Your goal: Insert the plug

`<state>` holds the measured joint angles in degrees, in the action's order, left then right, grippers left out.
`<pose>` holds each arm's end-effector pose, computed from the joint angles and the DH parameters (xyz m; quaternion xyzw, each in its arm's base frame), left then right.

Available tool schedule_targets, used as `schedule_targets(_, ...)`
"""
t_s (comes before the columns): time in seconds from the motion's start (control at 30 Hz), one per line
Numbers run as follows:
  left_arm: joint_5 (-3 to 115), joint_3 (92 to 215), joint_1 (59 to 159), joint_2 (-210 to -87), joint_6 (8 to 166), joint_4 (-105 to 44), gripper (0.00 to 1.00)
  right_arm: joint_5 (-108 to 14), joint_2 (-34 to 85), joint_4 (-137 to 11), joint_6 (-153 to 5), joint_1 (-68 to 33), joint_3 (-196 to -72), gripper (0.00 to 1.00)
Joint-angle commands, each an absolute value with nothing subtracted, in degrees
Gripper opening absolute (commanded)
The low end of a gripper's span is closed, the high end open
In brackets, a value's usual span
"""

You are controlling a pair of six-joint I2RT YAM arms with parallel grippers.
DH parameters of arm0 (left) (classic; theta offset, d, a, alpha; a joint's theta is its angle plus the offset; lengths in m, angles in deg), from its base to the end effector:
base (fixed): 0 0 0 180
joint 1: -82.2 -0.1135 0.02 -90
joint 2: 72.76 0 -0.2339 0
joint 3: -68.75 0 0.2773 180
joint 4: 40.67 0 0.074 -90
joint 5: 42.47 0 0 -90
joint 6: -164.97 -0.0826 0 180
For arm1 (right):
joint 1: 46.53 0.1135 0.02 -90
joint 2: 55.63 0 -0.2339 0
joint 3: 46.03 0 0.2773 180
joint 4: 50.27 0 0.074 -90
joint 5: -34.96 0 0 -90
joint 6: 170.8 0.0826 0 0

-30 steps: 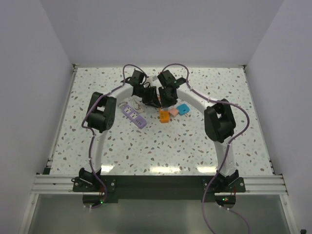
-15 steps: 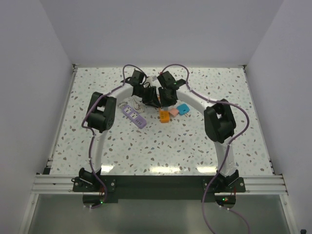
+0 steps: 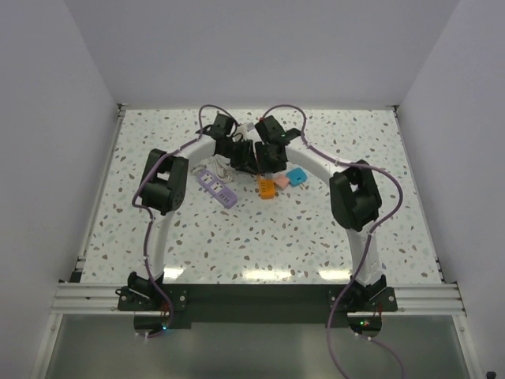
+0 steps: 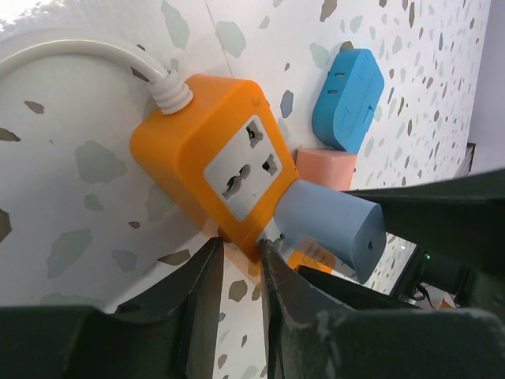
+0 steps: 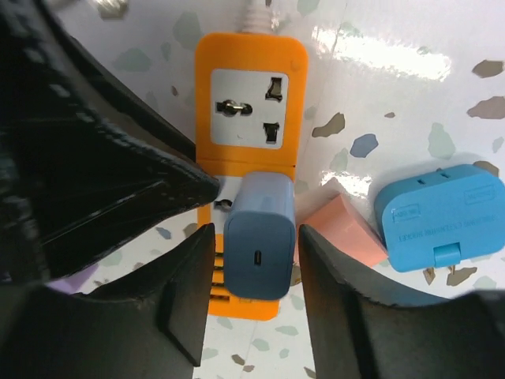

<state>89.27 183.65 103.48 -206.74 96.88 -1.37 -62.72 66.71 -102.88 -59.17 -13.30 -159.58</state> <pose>0.4605 -0.2384 0.0757 0.0921 0.8996 -0.4124 0.1105 0.4191 0.2614 0.1319 -0.0812 0.9636 0.0559 0.2486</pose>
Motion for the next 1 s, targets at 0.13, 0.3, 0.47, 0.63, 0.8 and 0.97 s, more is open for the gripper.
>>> schedule_targets(0.13, 87.44, 184.25, 105.05, -206.45, 95.36, -0.58, 0.28, -59.53, 68.83, -108.29, -58.04, -14.97, -161.80, 0.67)
schedule_targets(0.3, 86.47, 184.51, 105.05, -206.53, 95.01, 0.03, 0.28, -57.42, 63.48, -104.52, -57.68, -15.77, -163.91, 0.79)
schedule_targets(0.47, 85.94, 184.51, 105.05, -206.10, 94.83, 0.12, 0.28, -56.45, 58.37, -103.55, -57.16, -16.38, -163.83, 0.81)
schedule_targets(0.63, 84.89, 184.95, 104.96, -205.30, 94.31, 0.47, 0.28, -56.18, 51.44, -101.09, -55.22, -20.51, -157.94, 0.82)
schedule_targets(0.8, 81.99, 186.53, 104.96, -203.11, 93.43, 1.88, 0.36, -58.11, 50.28, -101.52, -58.03, -25.52, -154.24, 0.82)
schedule_targets(0.97, 80.23, 186.71, 104.79, -199.33, 92.99, 2.41, 0.60, -61.36, 52.56, -104.51, -61.03, -25.79, -153.98, 0.82)
